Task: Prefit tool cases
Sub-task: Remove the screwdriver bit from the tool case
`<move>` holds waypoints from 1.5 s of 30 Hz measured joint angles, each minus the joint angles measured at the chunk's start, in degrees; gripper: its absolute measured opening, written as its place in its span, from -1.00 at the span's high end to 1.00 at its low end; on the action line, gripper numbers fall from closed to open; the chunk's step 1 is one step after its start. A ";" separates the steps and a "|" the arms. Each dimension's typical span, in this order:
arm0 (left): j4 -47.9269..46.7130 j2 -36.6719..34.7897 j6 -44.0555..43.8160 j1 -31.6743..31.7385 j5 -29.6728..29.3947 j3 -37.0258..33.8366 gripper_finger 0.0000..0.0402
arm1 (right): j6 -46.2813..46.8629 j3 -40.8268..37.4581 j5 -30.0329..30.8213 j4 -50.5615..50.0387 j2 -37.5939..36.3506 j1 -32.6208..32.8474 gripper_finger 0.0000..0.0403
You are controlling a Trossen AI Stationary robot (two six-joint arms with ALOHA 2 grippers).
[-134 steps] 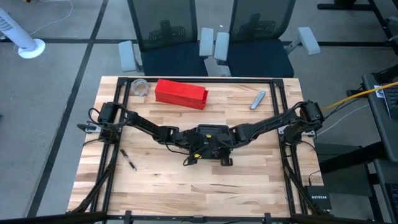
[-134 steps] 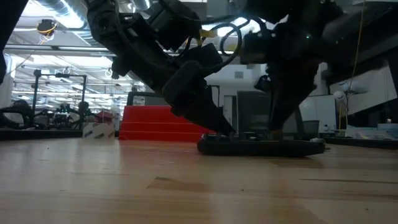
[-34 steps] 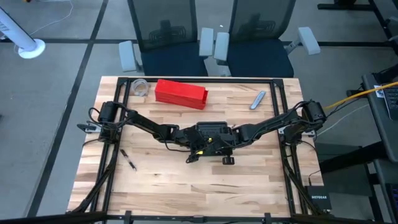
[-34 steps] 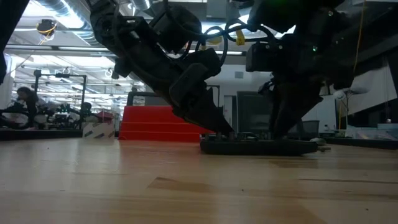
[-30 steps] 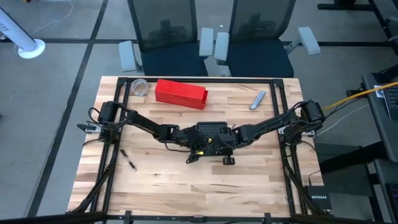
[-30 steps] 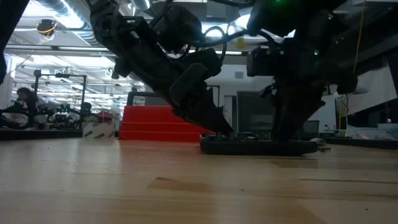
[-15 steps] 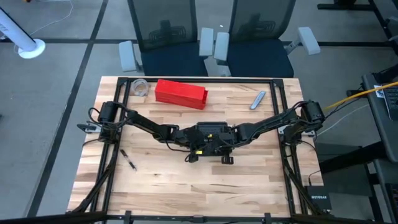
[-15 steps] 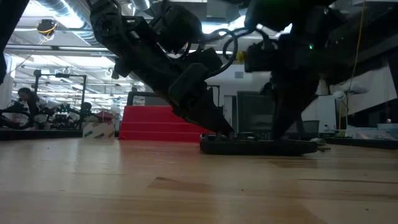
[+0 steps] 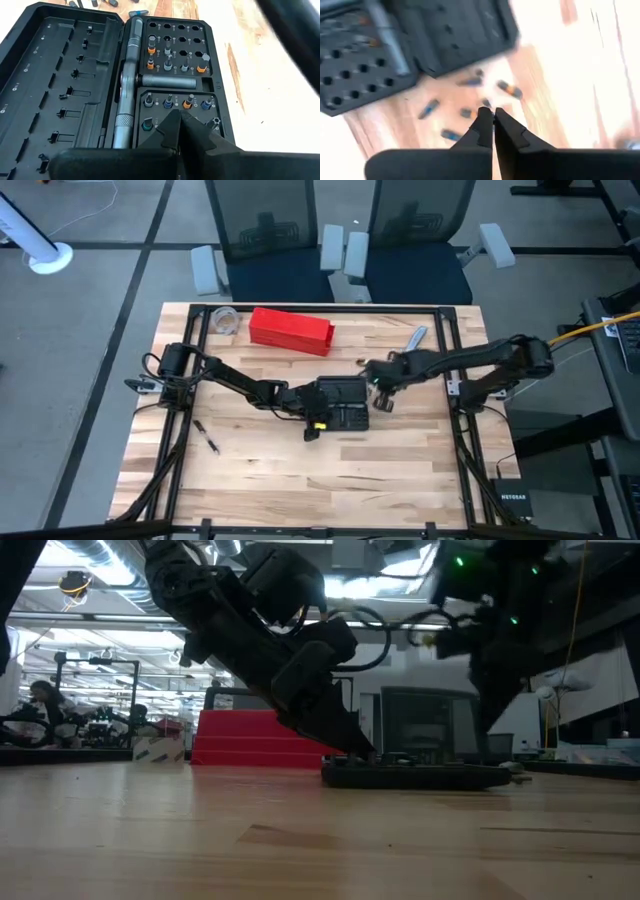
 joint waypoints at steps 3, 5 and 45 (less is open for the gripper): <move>0.00 0.00 -0.06 0.00 0.00 0.00 1.00 | 3.44 -5.07 -4.74 3.54 -3.43 -4.39 0.98; 0.03 0.00 -0.39 0.00 0.00 0.00 1.00 | 5.88 -7.20 -6.66 5.66 -4.63 -6.73 0.93; 0.40 0.02 -1.44 0.06 -0.85 -0.04 1.00 | -4.48 0.05 -9.65 26.01 9.49 12.18 0.33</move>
